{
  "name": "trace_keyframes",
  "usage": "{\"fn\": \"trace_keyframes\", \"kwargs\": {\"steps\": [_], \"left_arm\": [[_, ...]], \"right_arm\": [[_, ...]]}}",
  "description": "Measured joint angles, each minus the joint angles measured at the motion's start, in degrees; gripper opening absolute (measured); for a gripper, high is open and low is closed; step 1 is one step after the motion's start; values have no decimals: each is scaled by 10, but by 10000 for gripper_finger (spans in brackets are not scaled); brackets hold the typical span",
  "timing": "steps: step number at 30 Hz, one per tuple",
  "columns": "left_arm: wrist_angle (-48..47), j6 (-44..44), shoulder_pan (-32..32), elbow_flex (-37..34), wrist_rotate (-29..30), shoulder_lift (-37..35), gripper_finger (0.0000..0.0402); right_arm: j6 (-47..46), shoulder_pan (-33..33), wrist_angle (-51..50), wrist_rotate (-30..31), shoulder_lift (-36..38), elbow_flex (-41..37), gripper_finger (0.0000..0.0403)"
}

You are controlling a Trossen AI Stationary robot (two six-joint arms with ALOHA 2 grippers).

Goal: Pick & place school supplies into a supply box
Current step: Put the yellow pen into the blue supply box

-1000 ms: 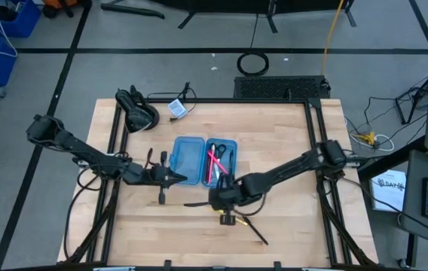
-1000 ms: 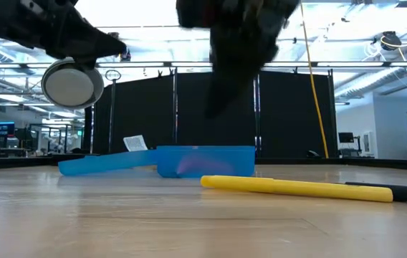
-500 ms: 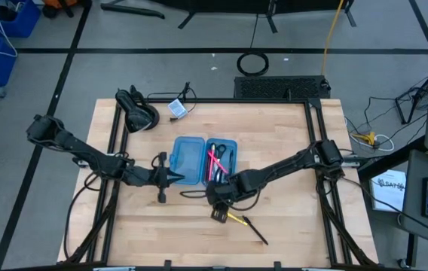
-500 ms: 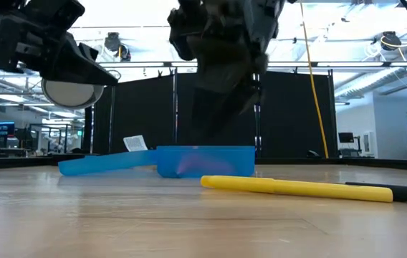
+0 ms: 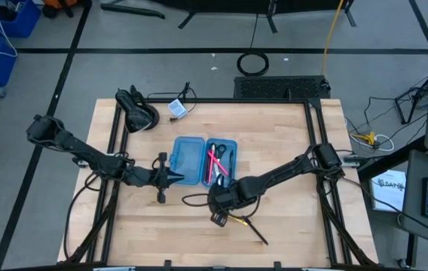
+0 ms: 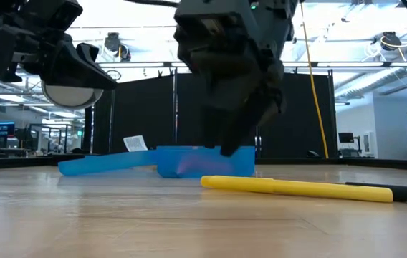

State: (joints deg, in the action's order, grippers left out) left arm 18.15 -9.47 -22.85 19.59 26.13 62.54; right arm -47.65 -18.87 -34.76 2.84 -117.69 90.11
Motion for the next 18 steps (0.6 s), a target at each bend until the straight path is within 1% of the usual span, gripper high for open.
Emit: {"fn": "trace_keyframes", "kwargs": {"steps": [5, 7, 13, 18], "left_arm": [[1, -8, 0, 0, 0, 0, 41], [1, -10, 0, 0, 3, 0, 42], [1, -22, 0, 0, 4, 0, 42], [1, -22, 0, 0, 4, 0, 42]], "right_arm": [[-29, -1, -16, -30, -17, 0, 185], [-35, -2, -12, -30, -23, 0, 185], [-37, -4, -17, -71, -41, 2, 185], [-21, -3, -35, -76, -59, 4, 185]]}}
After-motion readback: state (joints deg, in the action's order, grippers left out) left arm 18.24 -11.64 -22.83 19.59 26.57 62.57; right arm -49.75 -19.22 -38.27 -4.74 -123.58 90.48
